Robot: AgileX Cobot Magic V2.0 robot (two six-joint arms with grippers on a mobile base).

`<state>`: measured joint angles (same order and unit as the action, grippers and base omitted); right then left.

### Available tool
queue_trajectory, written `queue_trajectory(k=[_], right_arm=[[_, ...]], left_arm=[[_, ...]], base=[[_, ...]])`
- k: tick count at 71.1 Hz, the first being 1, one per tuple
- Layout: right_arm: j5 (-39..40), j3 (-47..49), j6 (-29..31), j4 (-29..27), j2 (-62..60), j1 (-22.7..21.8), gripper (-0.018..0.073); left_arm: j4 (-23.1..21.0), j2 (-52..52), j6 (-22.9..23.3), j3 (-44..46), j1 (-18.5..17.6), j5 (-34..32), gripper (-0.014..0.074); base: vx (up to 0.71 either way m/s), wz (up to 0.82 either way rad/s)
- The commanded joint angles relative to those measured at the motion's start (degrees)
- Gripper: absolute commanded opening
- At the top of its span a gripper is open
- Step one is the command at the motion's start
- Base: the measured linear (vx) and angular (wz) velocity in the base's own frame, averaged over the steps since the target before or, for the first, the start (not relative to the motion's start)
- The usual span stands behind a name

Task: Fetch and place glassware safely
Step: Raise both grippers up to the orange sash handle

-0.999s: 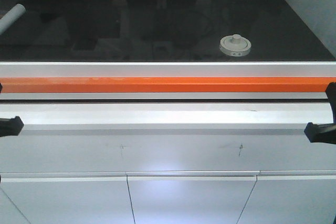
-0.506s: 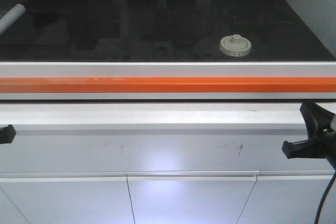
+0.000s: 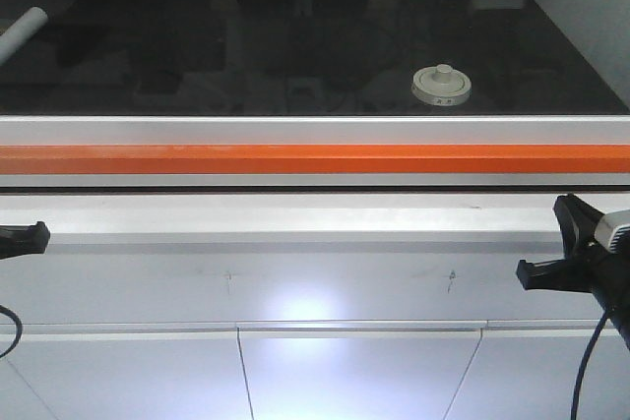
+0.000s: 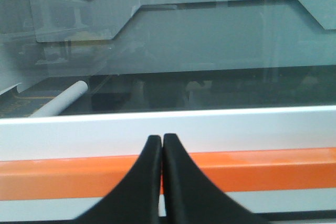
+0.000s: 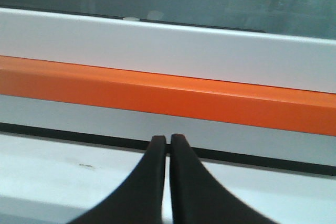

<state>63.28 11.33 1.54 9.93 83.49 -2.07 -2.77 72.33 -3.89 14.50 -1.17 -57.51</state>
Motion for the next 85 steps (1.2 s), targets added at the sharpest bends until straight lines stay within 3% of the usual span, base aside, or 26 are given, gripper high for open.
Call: queue_trajectory(k=[1,85], right_arm=[[6.7,2.0,0.9,-0.3,0.3,-0.4,-0.0003],[6.4,14.1,0.9,-3.5,16.7,-0.4,-0.0003]], left_arm=[[0.1,0.6,0.5,1.3,-0.4,-6.3,-0.0007],[0.1,1.7,0.5,1.3,-0.4,-7.5,-0.0007]], base=[[0.00,0.00],[0.00,0.00]])
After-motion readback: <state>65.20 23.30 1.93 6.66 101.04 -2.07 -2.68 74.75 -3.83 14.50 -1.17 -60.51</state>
